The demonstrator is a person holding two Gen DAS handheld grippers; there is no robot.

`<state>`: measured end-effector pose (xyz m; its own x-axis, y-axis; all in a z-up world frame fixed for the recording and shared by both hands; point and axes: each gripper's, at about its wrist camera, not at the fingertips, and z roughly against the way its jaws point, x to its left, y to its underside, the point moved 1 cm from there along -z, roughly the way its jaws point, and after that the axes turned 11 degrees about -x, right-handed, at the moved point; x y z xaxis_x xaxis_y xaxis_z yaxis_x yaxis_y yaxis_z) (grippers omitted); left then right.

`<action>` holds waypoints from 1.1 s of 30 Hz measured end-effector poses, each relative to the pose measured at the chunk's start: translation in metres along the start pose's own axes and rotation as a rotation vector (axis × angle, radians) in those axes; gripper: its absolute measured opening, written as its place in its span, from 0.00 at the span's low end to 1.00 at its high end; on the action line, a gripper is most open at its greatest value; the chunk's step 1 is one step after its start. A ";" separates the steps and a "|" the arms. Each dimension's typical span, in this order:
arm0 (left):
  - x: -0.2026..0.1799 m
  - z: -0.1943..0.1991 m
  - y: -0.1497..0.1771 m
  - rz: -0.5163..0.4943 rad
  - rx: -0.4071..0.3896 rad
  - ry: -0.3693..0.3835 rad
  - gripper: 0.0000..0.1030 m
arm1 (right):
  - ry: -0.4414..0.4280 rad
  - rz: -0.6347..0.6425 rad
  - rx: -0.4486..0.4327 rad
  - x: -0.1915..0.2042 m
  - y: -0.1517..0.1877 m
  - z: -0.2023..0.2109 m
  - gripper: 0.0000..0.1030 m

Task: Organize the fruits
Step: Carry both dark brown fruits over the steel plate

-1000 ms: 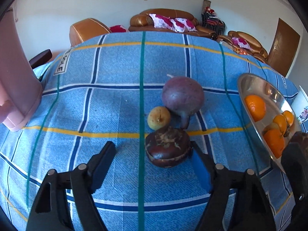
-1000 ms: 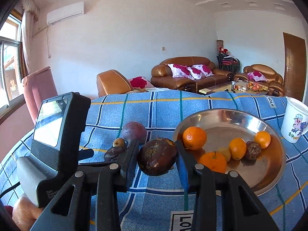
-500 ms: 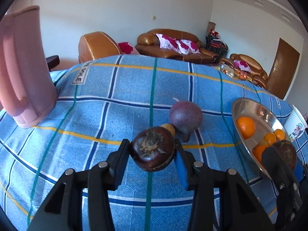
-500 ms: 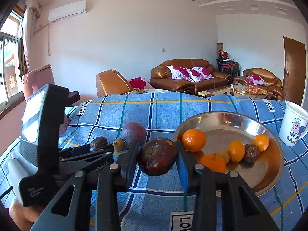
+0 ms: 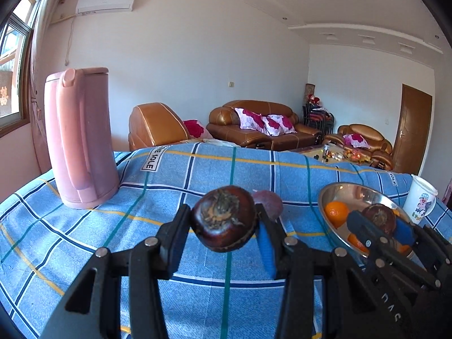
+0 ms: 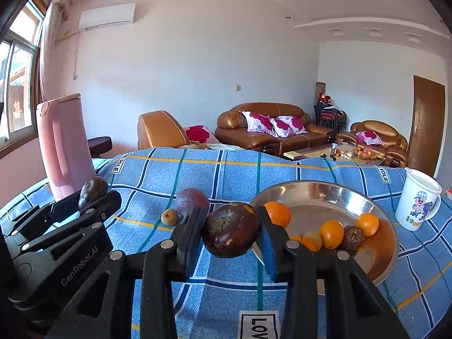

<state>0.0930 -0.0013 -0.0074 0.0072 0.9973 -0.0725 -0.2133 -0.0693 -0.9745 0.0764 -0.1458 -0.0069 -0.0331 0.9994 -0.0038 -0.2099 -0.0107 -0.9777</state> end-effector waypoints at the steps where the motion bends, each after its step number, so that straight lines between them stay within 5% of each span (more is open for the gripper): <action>1: -0.002 0.005 0.001 -0.009 -0.008 -0.005 0.45 | -0.010 -0.010 0.003 -0.003 0.001 0.002 0.39; 9: -0.021 0.026 0.006 -0.095 -0.037 -0.011 0.46 | -0.009 0.005 0.006 -0.013 0.005 0.020 0.39; 33: -0.079 0.034 0.016 -0.119 0.018 0.085 0.46 | 0.136 0.022 0.019 -0.074 0.008 0.035 0.39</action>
<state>0.0558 -0.0800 -0.0100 0.1161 0.9929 0.0253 -0.2232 0.0510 -0.9734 0.0431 -0.2208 -0.0073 0.0949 0.9940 -0.0548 -0.2295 -0.0317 -0.9728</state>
